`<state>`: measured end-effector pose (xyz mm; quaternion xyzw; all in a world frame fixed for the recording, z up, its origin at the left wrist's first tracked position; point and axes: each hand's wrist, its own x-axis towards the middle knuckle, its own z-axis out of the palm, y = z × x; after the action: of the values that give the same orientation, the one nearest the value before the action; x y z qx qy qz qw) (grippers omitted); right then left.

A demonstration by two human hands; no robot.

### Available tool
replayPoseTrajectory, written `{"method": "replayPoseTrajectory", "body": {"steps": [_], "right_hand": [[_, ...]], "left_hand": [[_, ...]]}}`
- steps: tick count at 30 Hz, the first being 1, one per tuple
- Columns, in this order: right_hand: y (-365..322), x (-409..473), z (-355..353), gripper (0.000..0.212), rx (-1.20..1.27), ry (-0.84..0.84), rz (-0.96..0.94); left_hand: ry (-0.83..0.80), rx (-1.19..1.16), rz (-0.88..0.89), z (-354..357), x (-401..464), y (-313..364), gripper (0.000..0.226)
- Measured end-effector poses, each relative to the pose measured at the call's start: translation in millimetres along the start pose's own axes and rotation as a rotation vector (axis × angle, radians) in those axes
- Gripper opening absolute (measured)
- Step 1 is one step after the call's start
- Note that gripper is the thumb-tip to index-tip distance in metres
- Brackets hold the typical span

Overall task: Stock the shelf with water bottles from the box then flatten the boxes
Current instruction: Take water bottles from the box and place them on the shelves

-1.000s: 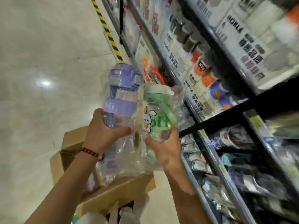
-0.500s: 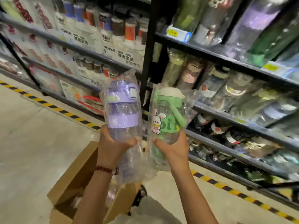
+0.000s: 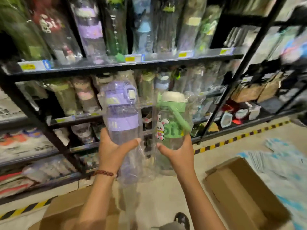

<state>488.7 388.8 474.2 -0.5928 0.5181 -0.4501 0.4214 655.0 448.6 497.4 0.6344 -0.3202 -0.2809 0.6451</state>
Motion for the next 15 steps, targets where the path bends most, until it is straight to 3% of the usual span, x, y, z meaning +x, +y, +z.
{"method": "replayPoseTrajectory", "body": {"steps": [5,12,15], "right_hand": [[15.3,49.5,-71.5,0.08,0.009,0.108,0.015],[31.3,128.8,-165.3,0.076,0.028,0.143,0.043],[39.4,160.4,-197.3,0.089,-0.021,0.158,0.031]], "left_hand": [[-0.128,0.019,0.034,94.6,19.9,9.5,0.094],[-0.15,0.022,0.081,226.5,38.9,30.6,0.071],[-0.148,0.01,0.09,273.5,45.7,32.3,0.073]]}}
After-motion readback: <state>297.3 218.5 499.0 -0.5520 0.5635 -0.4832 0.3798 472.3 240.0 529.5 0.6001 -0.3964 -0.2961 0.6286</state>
